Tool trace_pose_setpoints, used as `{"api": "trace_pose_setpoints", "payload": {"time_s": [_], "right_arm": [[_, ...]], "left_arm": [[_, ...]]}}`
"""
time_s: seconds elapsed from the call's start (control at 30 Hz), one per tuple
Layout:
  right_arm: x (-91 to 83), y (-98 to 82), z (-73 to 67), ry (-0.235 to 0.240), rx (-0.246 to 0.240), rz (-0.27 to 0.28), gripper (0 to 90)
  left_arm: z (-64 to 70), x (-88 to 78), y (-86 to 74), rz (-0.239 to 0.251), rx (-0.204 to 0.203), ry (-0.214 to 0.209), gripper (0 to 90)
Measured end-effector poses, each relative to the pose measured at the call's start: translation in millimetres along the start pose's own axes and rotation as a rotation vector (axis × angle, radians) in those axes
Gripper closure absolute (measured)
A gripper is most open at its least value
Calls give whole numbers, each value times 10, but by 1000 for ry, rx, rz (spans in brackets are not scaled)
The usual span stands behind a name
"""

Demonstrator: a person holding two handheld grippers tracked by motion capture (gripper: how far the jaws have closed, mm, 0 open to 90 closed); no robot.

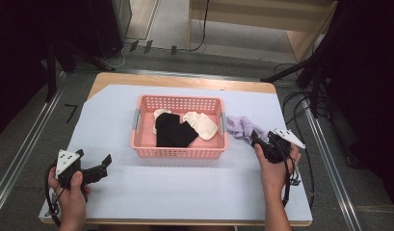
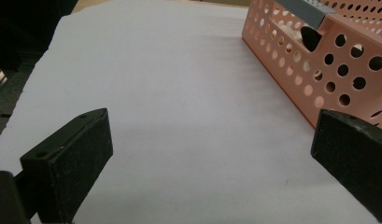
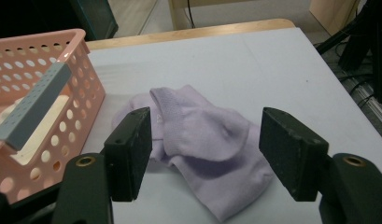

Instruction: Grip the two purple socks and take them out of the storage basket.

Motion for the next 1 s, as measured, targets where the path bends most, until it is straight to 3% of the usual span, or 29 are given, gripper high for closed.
{"api": "trace_pose_setpoints", "payload": {"time_s": [0.2, 0.33, 0.67, 0.87, 1.0], "right_arm": [[-142, -130, 95, 3, 13, 9, 351], [-231, -254, 173, -6, -16, 10, 356], [-453, -491, 374, -21, 4, 17, 354], [-566, -627, 513, -43, -5, 18, 355], [-663, -728, 649, -71, 21, 25, 356]], "left_arm": [[1, 0, 0, 1, -2, 1, 0], [0, -1, 0, 1, -3, 0, 0], [-3, -6, -1, 2, 0, -1, 0], [-3, -7, -1, 6, 2, -1, 0], [-2, -9, -1, 7, 3, 1, 0]]}}
Point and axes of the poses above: each handheld gripper's, and its own axes: x roughly forward along the jaws, y roughly out of its top, z roughly to its right, the point moved 3 cm from there along x, roughly forward along the jaws, and after that the axes turned 9 degrees about -x, right-handed, at the moved point
